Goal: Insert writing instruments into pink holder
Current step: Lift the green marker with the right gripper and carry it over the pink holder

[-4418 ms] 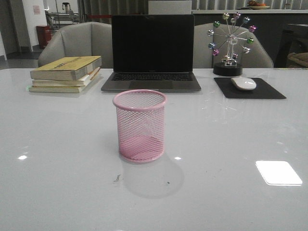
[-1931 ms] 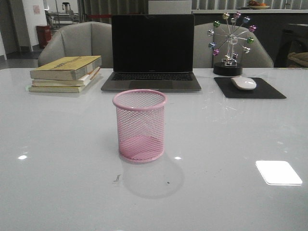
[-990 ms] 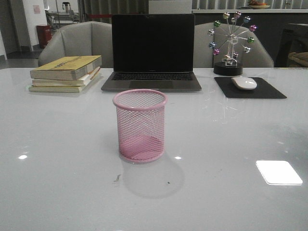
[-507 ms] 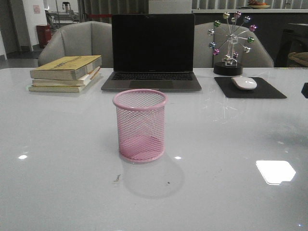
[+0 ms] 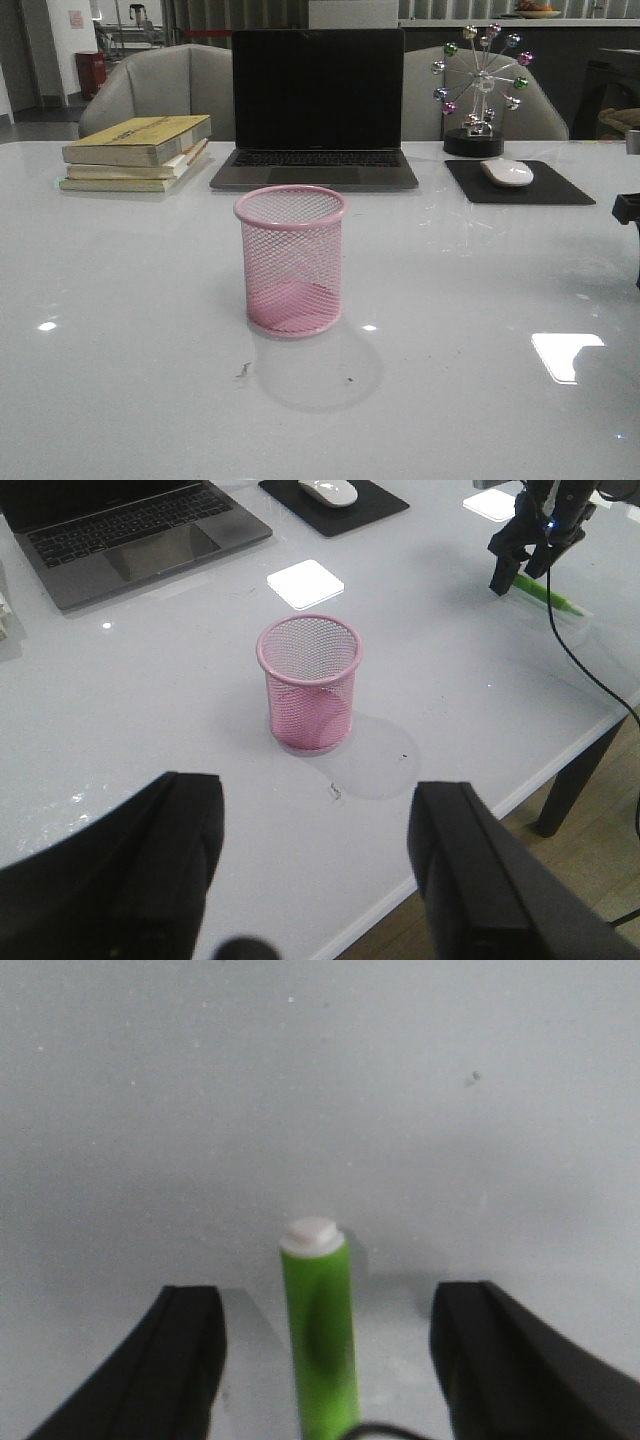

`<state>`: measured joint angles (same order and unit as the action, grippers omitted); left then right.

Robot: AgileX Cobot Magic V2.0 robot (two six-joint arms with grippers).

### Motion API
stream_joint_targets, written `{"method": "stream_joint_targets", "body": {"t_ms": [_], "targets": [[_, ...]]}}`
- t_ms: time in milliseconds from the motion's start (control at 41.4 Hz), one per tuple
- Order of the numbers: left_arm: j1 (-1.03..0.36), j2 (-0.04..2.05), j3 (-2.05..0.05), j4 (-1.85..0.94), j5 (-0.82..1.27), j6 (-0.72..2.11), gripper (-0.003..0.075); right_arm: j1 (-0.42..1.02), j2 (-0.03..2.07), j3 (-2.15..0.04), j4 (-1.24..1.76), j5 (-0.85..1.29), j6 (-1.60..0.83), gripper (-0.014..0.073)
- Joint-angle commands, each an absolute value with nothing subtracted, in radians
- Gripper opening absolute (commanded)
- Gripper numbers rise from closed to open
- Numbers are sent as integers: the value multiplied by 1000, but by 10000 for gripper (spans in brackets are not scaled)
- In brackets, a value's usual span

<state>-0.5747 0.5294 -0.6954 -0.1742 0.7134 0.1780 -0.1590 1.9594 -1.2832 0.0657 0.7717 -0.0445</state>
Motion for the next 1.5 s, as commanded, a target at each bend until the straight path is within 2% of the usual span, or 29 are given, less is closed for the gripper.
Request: {"method": "stream_joint_targets", "body": {"t_ms": [0, 72, 145, 386, 531, 773, 990, 1280, 1473], "targets": [[-582, 539, -725, -191, 628, 178, 453, -163, 1912, -1312, 71, 770, -60, 338], [-582, 539, -725, -191, 628, 178, 453, -163, 1912, -1312, 71, 770, -60, 243], [-582, 539, -725, -191, 628, 178, 453, -163, 1911, -1312, 71, 772, -60, 195], [-582, 539, -725, -191, 628, 178, 453, -158, 1857, -1302, 77, 754, -60, 194], [-582, 539, -725, -191, 628, 178, 453, -133, 1732, -1238, 92, 653, -60, 194], [-582, 539, -725, -191, 628, 178, 453, 33, 1433, -1053, 116, 319, -60, 194], [-582, 539, -725, -191, 624, 178, 453, 271, 1249, -915, 124, -33, -60, 194], [-582, 539, -725, -191, 624, 178, 453, 545, 1268, -851, 36, -461, -60, 194], [-582, 539, -725, -191, 624, 178, 453, 640, 1375, -851, 24, -647, -60, 194]]}}
